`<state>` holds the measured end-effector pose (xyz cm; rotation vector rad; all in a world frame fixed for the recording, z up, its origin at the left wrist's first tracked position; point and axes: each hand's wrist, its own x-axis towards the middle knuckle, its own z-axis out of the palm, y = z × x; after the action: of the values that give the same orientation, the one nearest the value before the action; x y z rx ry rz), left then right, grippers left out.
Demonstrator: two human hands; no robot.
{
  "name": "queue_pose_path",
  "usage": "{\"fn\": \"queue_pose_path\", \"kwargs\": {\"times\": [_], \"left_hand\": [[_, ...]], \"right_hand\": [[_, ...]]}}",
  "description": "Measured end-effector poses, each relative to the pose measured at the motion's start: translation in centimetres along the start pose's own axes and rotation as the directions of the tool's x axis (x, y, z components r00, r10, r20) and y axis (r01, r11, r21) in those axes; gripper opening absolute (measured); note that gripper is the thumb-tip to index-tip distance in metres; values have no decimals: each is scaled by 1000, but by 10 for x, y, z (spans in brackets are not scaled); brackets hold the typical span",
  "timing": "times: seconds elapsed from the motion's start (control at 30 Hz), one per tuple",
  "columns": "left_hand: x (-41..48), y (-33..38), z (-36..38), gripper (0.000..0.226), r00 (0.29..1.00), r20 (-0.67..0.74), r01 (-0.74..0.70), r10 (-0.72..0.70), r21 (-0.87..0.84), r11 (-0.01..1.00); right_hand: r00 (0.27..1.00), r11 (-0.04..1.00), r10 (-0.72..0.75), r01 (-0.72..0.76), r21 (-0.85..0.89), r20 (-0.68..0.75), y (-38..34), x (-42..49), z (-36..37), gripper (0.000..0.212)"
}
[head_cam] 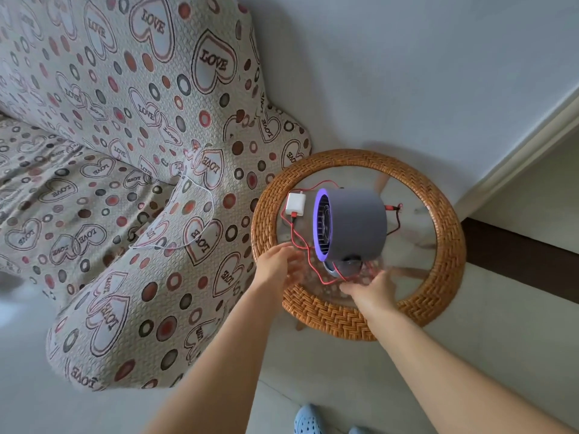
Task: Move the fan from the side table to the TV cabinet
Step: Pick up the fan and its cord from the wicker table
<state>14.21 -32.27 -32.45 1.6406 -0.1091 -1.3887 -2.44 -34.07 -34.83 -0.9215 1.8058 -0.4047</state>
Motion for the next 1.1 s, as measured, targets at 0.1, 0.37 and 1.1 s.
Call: {"fn": "queue_pose_path", "kwargs": {"times": [0.1, 0.37, 1.1], "left_hand": [[37, -8, 10, 16, 998, -51, -36, 40, 72, 997], [103, -25, 21, 60, 958, -161, -181, 239, 309, 934], [126, -39, 54, 10, 952, -160, -132, 261, 556, 821]], "right_hand": [[996, 996, -72, 69, -48, -55, 11, 18, 16, 107], [890, 919, -393, 380, -103, -232, 20, 36, 39, 94], [818, 830, -556, 535, -156, -150, 37, 67, 2, 38]]}}
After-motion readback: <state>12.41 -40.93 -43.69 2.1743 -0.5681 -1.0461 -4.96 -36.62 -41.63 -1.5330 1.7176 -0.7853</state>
